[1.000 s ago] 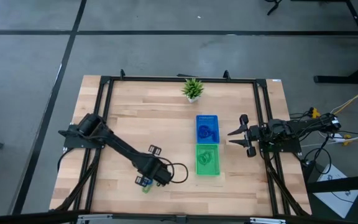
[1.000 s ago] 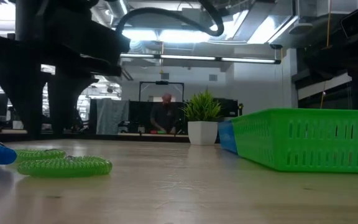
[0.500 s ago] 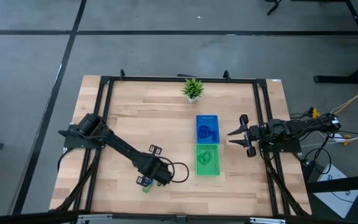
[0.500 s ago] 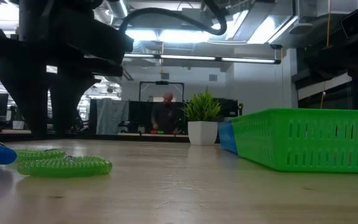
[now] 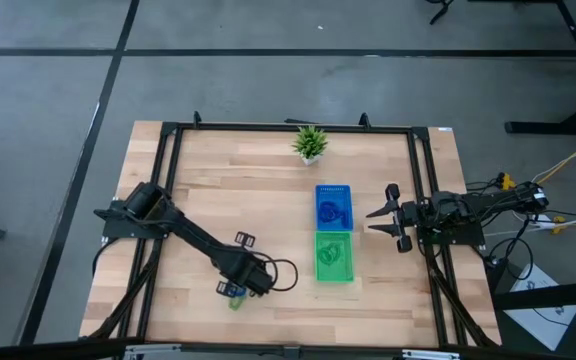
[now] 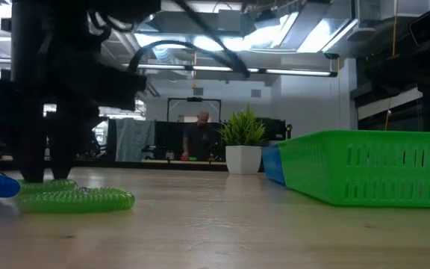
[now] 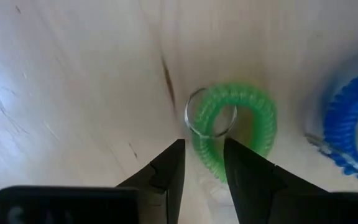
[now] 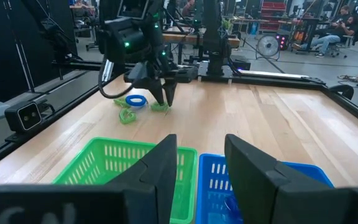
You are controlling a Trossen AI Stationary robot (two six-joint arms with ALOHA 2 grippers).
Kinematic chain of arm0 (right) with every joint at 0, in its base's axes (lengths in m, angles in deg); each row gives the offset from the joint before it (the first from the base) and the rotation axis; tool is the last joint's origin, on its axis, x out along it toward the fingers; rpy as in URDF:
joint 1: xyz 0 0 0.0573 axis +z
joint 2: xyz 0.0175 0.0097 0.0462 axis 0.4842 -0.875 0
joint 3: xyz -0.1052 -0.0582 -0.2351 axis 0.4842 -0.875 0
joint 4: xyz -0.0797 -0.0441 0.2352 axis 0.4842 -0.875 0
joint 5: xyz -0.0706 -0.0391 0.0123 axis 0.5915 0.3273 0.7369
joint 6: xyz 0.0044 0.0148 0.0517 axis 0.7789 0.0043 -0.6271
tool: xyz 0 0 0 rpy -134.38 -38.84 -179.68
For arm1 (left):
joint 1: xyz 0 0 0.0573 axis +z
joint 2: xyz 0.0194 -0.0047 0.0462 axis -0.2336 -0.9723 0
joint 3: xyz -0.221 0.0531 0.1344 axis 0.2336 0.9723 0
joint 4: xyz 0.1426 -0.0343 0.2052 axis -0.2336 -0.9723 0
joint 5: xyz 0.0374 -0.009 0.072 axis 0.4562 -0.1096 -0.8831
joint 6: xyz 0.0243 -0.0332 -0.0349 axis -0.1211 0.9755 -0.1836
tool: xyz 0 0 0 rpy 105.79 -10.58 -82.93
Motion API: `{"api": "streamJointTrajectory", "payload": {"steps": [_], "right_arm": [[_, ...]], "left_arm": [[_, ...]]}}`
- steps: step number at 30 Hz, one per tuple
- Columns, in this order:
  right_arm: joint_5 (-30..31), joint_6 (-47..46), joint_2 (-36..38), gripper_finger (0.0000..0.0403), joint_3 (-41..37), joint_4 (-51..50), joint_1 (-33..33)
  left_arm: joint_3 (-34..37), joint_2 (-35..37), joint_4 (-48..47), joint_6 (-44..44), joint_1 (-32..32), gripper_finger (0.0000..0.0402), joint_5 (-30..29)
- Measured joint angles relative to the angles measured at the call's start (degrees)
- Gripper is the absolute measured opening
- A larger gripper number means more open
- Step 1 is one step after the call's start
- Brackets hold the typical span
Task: Sort spring keychains
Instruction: Put the green spring keychain into the green bin
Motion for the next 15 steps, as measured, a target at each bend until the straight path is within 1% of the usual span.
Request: {"api": "streamJointTrajectory", "payload": {"steps": [7, 11, 13, 15], "right_arm": [[0.0, -0.02, 0.0, 0.0136, 0.0, -0.02, 0.0], [0.0, -0.02, 0.0, 0.0136, -0.02, -0.02, 0.0], [0.0, 0.0, 0.0, 0.0136, 0.0, -0.02, 0.0], [0.0, 0.0, 0.01, 0.0136, -0.01, -0.02, 0.0]], "left_arm": [[3.73, 0.53, 4.28, 1.07, 0.73, 0.0121, 0.6], [4.29, 0.57, 5.12, 0.67, 1.63, 0.0126, 0.59], [4.31, 0.53, 5.27, 0.76, 2.38, 0.0118, 0.76], [4.31, 0.5, 5.43, 0.77, 3.2, 0.0098, 1.85]]}}
